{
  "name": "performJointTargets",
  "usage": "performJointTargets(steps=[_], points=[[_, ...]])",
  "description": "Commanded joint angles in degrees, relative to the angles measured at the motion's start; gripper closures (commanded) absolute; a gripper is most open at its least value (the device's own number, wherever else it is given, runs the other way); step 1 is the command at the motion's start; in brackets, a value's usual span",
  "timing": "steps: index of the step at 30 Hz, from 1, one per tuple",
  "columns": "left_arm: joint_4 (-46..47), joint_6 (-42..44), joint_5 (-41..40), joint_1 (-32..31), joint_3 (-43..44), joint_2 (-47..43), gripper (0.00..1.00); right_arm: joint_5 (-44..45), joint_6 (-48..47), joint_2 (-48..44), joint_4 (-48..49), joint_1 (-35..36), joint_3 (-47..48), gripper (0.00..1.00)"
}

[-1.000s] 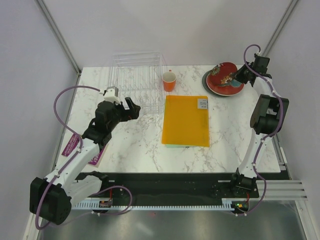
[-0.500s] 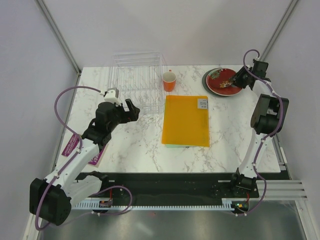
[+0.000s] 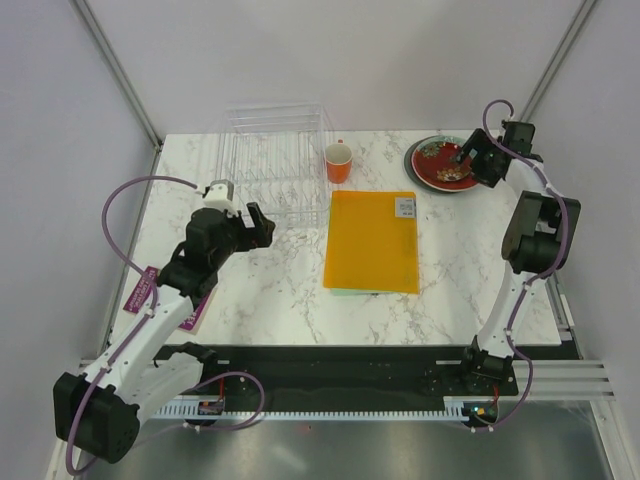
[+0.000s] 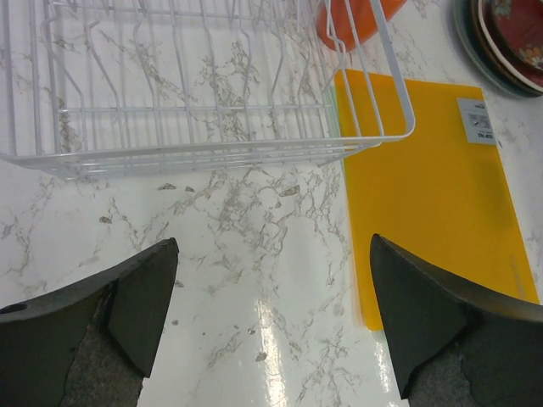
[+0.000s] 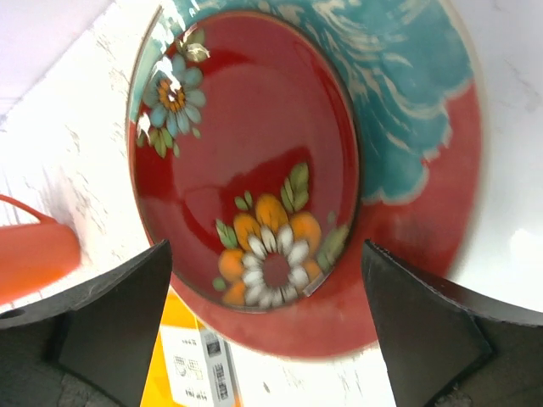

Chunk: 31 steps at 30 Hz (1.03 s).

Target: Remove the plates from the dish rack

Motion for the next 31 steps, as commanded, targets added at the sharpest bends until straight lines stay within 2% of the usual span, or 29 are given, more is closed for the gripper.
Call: performJointTargets(steps=[1, 3, 5, 8, 10, 12, 14, 16, 18, 22, 25, 28, 31], points=[[-3.6, 4.4, -3.7, -0.1, 2.4, -0.9, 0.00, 6.4, -6.0, -12.7, -3.4, 0.1, -2.9, 0.02], [-4.2, 5.0, -3.9, -0.1, 2.6, -1.2, 0.00, 10.7, -8.4, -16.8, -3.6, 0.7, -5.9, 0.02], [-4.3, 5.1, -3.3, -0.2, 3.1, -2.6, 0.00, 15.7, -10.9, -25.6, -3.9, 2.3, -11.4, 0.02], [-4.3, 5.3, -2.3, -0.2, 3.3, -4.2, 0.00, 20.8, -14.5, -35.8, -3.7, 7.9, -18.9, 0.02], [-4.3, 6.8, -2.8, -0.3, 3.1, -4.4, 0.00, 28.6, -16.7, -43.6, -2.9, 15.6, -25.8, 0.02], [-4.3, 8.4, -5.8, -0.3, 2.4, -5.4, 0.00, 31.8, -16.1, -51.6, -1.0, 21.6, -31.1, 0.02], [-4.2, 11.0, -10.1, -0.3, 1.8, -6.3, 0.00, 33.6, -15.0, -57.2, 1.4, 25.2, -40.4, 0.02], [-3.5, 12.3, -13.4, -0.3, 0.7, -7.5, 0.00, 34.6, -13.9, -65.1, 6.2, 26.8, -49.0, 0.02], [-2.1, 12.8, -14.9, -0.3, -0.3, -8.9, 0.00, 35.2, -14.0, -70.8, 7.5, 28.2, -52.4, 0.02], [0.2, 13.9, -16.6, -0.3, -2.0, -10.6, 0.00, 37.1, -12.7, -74.7, 7.8, 29.9, -56.8, 0.02], [0.4, 13.1, -18.4, -0.3, -2.5, -10.9, 0.00, 40.0, -12.6, -74.7, 7.8, 31.3, -57.6, 0.02], [2.2, 16.2, -18.1, -0.3, -3.9, -11.8, 0.00, 41.5, -12.6, -74.0, 8.5, 32.0, -58.2, 0.02], [4.7, 17.3, -21.4, -0.3, -6.1, -13.0, 0.00, 42.5, -12.9, -73.5, 8.8, 32.7, -58.1, 0.02]])
